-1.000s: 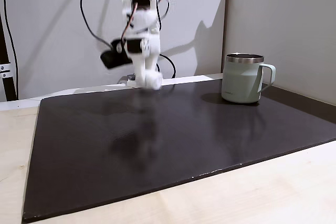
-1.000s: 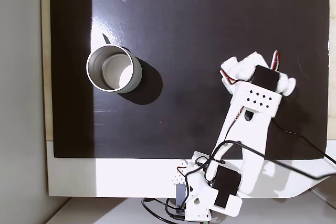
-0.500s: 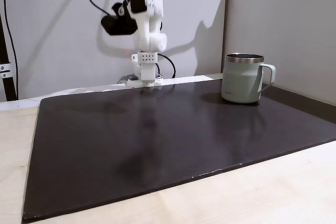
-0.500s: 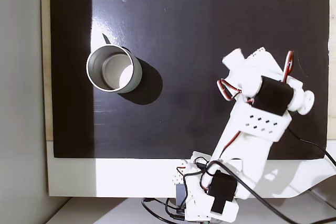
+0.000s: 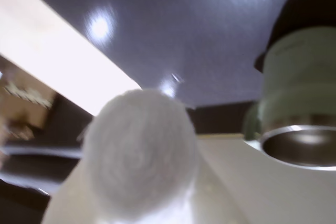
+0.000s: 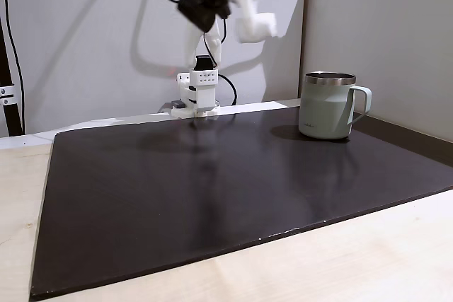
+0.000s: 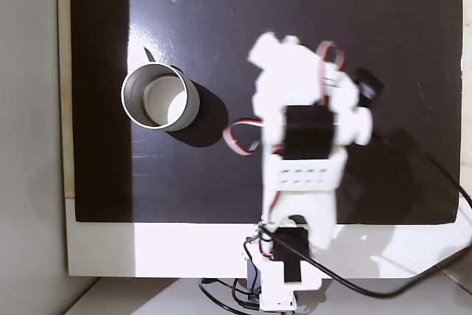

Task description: Grasp a gauze and put it in the cup.

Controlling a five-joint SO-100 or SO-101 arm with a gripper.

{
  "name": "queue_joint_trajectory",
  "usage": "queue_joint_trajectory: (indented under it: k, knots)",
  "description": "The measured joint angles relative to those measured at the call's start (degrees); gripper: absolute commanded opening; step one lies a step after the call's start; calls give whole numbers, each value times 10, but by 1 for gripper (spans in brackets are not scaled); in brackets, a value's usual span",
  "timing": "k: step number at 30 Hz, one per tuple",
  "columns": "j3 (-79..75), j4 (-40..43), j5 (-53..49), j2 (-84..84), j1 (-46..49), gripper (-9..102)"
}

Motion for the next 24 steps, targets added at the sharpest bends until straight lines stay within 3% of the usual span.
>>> queue_joint_trajectory:
  k: [11, 24]
  knots:
    - [-125, -8, -92, -111, -152, 0]
    - [-134, 14, -163, -200, -314, 0]
